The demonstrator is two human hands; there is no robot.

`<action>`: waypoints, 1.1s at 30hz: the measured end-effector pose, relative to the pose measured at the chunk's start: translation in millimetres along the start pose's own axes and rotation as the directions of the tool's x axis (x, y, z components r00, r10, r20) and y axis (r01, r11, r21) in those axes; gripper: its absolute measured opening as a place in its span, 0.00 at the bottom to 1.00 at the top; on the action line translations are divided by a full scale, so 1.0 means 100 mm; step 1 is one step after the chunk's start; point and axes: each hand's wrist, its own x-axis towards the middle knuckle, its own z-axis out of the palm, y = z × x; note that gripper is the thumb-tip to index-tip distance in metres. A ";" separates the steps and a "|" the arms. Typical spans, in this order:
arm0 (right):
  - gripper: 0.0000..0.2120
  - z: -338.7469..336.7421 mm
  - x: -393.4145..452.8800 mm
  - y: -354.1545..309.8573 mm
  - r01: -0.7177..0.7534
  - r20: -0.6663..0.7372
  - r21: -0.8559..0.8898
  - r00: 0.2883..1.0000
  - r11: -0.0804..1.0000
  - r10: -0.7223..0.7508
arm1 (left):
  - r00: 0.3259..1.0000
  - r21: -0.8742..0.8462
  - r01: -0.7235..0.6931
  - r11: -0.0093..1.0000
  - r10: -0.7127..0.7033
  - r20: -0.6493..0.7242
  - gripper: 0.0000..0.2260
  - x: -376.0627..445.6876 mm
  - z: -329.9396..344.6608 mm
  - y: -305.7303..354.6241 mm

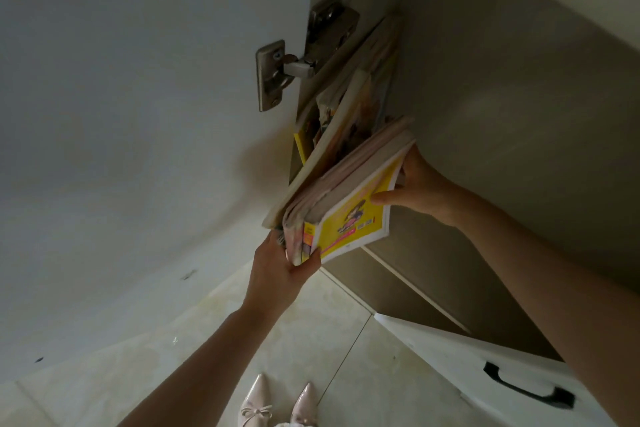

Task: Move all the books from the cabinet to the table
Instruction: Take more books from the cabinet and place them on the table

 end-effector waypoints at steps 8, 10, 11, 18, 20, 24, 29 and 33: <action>0.37 0.01 0.13 -0.08 0.043 0.088 -0.062 0.995 0.997 -0.037 | 0.990 -0.247 0.129 0.960 -0.138 -0.020 0.13 0.05 -0.02 0.05; 0.37 0.06 0.12 -0.06 0.107 0.060 -0.076 0.993 0.991 -0.103 | 0.985 -0.359 0.147 0.922 -0.170 -0.032 0.19 0.08 -0.02 0.08; 0.35 0.09 0.12 -0.04 0.128 0.044 -0.077 0.991 0.989 -0.125 | 0.984 -0.403 0.142 0.904 -0.173 -0.043 0.21 0.09 -0.02 0.10; 0.26 0.23 -0.25 -0.01 0.135 -0.053 -0.062 0.989 0.989 -0.138 | 0.981 -0.511 0.167 0.843 -0.195 -0.001 0.25 -0.09 -0.12 0.17; 0.28 0.29 -0.51 -0.08 0.147 -0.130 -0.051 0.980 0.988 -0.152 | 0.972 -0.543 0.211 0.813 -0.234 0.027 0.29 -0.24 -0.19 0.26; 0.22 0.45 -1.10 -0.27 0.117 -0.256 0.002 0.960 0.993 -0.113 | 0.949 -0.617 0.298 0.728 -0.294 0.110 0.30 -0.63 -0.37 0.58; 0.27 0.60 -1.89 -0.55 -0.008 -0.266 0.071 0.964 0.997 0.027 | 0.908 -0.659 0.406 0.633 -0.364 0.210 0.27 -1.21 -0.71 1.06; 0.30 0.80 -2.54 -0.76 -0.023 -0.298 0.005 0.954 1.000 0.023 | 0.866 -0.677 0.476 0.561 -0.432 0.250 0.26 -1.72 -1.00 1.38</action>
